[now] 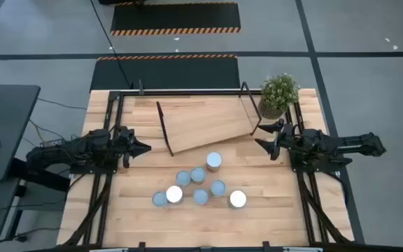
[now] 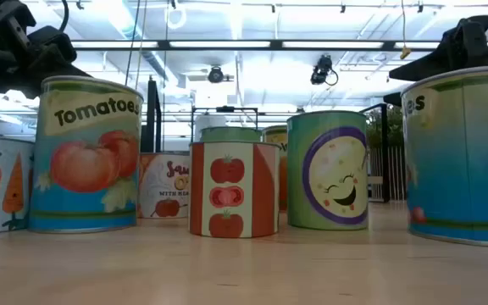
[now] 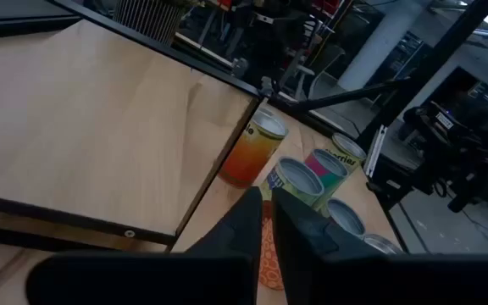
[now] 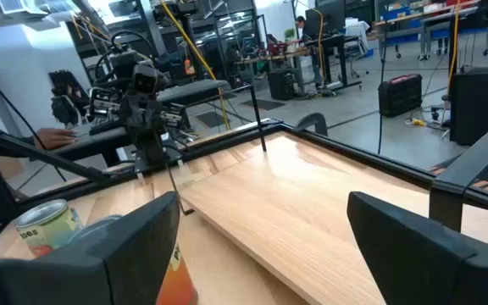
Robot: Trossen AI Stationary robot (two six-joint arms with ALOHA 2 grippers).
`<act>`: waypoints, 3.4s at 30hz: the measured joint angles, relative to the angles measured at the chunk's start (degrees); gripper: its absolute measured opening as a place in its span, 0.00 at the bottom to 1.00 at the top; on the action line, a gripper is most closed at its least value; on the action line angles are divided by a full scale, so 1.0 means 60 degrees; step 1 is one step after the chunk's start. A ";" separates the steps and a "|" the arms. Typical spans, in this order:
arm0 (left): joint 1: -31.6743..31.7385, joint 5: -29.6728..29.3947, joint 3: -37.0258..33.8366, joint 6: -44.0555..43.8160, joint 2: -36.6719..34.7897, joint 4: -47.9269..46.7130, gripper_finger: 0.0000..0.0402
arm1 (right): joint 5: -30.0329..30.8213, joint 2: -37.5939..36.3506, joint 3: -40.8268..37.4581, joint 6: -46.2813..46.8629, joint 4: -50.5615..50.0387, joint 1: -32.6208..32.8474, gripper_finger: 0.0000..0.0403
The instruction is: Pick and place cans onto a shelf
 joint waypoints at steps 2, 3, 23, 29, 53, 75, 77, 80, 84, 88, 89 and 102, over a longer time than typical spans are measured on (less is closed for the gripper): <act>0.0000 0.0000 0.0000 -0.0001 0.0001 -0.0001 0.09 | -0.0002 0.0003 0.0000 -0.0003 0.0000 0.0000 0.86; 0.0000 0.0000 0.0002 0.0000 0.0000 -0.0002 0.09 | -0.0002 0.0002 0.0000 -0.0002 0.0000 0.0000 0.86; -0.0001 0.0000 0.0000 -0.0002 0.0001 -0.0004 0.09 | -0.0001 0.0002 0.0003 -0.0001 0.0000 0.0000 0.86; -0.0001 0.0000 0.0000 -0.0003 0.0001 -0.0003 0.09 | -0.0002 0.0000 0.0000 0.0000 0.0000 0.0000 0.86; 0.0000 -0.2316 0.0007 0.0015 0.0000 0.3122 0.09 | -0.0002 0.0001 0.0002 -0.0003 0.0000 0.0000 0.86; -0.0001 -0.2405 0.0000 -0.2075 0.0004 0.5168 0.09 | 0.2736 -0.0006 0.0000 0.1100 0.4270 -0.0397 0.86; -0.0004 -0.2543 0.0000 -0.2427 0.0001 0.5355 0.09 | 0.3263 -0.0004 0.0000 0.2109 0.4514 -0.0491 0.86; -0.0004 -0.2751 0.0000 -0.2754 0.0004 0.5431 0.09 | 0.3367 -0.0004 0.0001 0.3808 0.4561 -0.0557 0.86; -0.0004 -0.3153 0.0000 -0.3074 0.0002 0.5435 0.09 | 0.3330 -0.0004 0.0000 0.5200 0.4603 -0.0572 0.86; -0.0004 -0.3658 0.0000 -0.3517 0.0074 0.5543 0.09 | 0.2435 -0.0001 0.0000 0.5534 0.4659 -0.0572 0.86; -0.0004 -0.3798 0.0000 -0.3565 0.0126 0.5601 0.09 | 0.2000 0.0000 0.0004 0.5524 0.4662 -0.0572 0.86; -0.0004 -0.4047 0.0004 -0.4105 0.2225 0.7701 0.09 | -0.1314 0.1379 0.1751 0.3986 0.2482 -0.0500 0.86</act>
